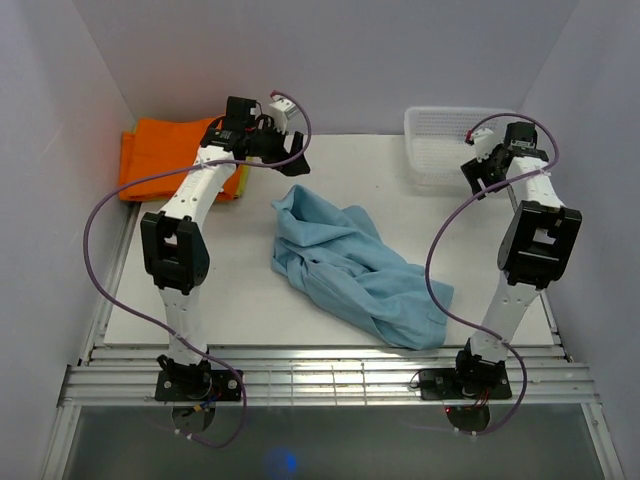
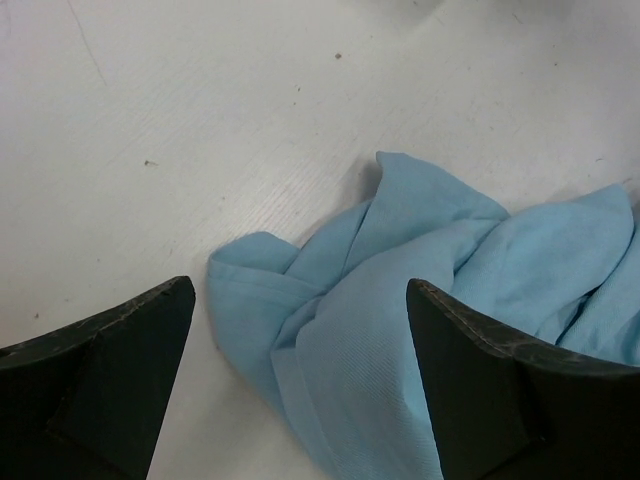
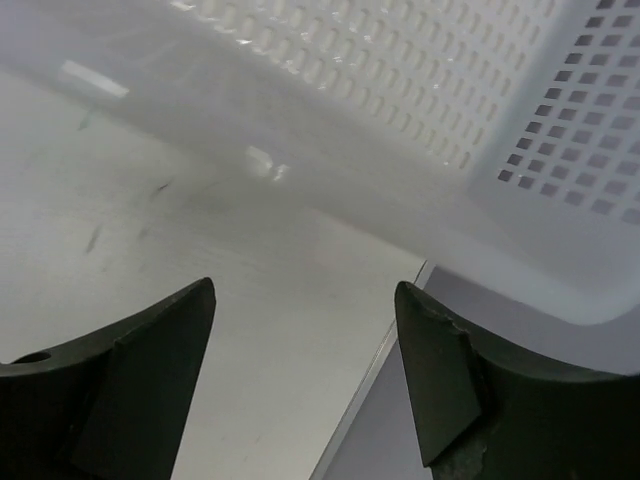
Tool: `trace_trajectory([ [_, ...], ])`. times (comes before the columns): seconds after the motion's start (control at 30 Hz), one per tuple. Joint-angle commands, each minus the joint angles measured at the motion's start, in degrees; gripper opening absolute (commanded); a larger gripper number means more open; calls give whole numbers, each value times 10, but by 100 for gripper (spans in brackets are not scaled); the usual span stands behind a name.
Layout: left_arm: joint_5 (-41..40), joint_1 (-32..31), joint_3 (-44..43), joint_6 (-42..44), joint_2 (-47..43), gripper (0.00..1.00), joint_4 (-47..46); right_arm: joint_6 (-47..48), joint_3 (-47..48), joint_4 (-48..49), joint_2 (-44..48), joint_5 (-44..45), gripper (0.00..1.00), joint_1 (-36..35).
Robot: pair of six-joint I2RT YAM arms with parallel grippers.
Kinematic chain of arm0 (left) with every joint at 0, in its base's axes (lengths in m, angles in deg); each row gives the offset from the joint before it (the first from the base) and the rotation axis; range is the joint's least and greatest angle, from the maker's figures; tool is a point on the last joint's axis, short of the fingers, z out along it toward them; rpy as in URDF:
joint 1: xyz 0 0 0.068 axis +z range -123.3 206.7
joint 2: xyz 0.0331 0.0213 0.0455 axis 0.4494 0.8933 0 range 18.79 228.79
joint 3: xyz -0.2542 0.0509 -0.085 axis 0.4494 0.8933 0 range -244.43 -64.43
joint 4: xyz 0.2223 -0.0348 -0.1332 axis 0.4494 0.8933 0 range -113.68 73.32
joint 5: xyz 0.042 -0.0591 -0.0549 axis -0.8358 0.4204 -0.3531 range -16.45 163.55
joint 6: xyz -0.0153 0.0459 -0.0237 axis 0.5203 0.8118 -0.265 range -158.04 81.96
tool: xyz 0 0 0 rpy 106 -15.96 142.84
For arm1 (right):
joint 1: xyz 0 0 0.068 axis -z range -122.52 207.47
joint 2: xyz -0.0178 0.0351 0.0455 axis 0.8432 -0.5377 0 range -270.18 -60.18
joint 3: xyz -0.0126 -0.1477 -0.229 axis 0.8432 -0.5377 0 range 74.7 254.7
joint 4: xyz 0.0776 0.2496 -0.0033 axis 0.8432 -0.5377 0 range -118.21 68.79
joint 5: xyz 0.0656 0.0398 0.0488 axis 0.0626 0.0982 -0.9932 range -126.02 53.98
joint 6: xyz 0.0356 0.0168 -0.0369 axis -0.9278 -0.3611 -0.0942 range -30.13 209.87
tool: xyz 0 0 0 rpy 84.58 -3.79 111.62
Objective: Fold and stack the trousers
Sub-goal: Flatten the trousers out
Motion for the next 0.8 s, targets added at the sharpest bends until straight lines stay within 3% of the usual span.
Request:
trace_trajectory([
  [0.0, 48, -2, -79, 27, 46, 98, 43, 55, -34, -105, 143, -158, 81, -5],
  [0.2, 69, -35, -134, 116, 84, 98, 113, 130, -162, -316, 235, -281, 100, -14],
  [0.27, 60, -56, -128, 135, 93, 98, 133, 138, -237, -318, 261, -276, 91, -23],
  [0.47, 12, -78, -30, 181, 80, 97, 143, 111, -420, -222, 320, -241, 90, -64],
  [0.57, -14, -79, 8, 184, 69, 77, 144, 88, -475, -155, 324, -206, 94, -98],
  [0.6, -22, -79, 16, 184, 63, 55, 144, 86, -481, -144, 322, -197, 99, -105],
  [0.63, -43, -79, 26, 184, 53, 45, 143, 83, -484, -131, 316, -190, 89, -111],
  [0.67, -50, -77, 49, 186, 42, 36, 143, 79, -484, -128, 314, -177, 63, -110],
  [0.7, -56, -75, 61, 180, 10, 26, 135, 76, -476, -128, 314, -171, 52, -110],
  [0.73, -61, -66, 75, 171, -10, 0, 128, 77, -472, -131, 324, -166, 45, -107],
  [0.77, -74, -60, 91, 159, -33, 0, 121, 79, -466, -132, 333, -159, 28, -103],
])
